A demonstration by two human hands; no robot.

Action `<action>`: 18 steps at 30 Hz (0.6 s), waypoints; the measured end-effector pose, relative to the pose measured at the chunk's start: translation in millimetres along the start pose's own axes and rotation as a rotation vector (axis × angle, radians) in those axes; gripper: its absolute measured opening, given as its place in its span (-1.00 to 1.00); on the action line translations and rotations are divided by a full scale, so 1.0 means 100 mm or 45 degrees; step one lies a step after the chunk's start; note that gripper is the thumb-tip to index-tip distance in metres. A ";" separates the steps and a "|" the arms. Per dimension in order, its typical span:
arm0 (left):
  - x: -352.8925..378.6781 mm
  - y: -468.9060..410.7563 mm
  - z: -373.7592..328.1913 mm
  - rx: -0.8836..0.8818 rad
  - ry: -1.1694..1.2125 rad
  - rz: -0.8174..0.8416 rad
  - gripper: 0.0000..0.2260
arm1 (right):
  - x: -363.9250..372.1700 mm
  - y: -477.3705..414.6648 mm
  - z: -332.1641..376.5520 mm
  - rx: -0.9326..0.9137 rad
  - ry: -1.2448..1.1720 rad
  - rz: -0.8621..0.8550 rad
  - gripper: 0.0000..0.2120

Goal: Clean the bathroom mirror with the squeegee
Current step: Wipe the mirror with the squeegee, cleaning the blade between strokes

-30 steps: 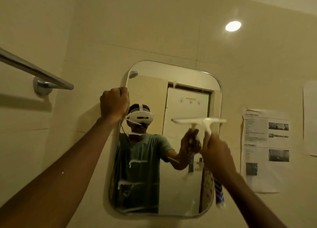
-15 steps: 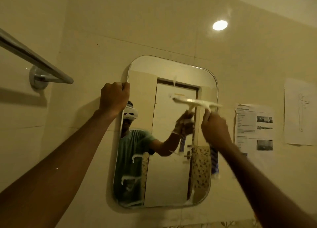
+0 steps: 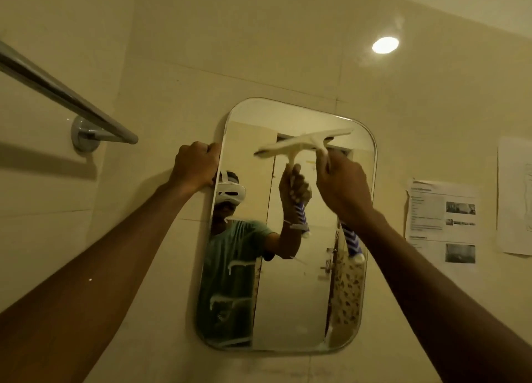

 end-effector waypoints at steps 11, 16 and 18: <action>-0.04 0.19 -0.11 -0.049 -0.139 -0.212 -0.57 | 0.37 0.71 -0.43 0.282 -0.220 0.414 -0.90; -0.07 0.21 -0.14 -0.056 -0.200 -0.250 -0.62 | 0.29 0.65 -0.35 0.254 -0.254 0.420 -0.82; -0.06 0.19 -0.15 -0.046 -0.204 -0.259 -0.62 | 0.13 0.19 -0.23 0.199 -0.300 0.268 -0.73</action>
Point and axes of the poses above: each hand's wrist, its own y-axis away from the middle knuckle, its own x-axis out of the palm, z = x × y, the point moved 10 cm from there along -y, towards the middle knuckle, and after that the axes turned 4 degrees about -y, right-handed, at the moved point
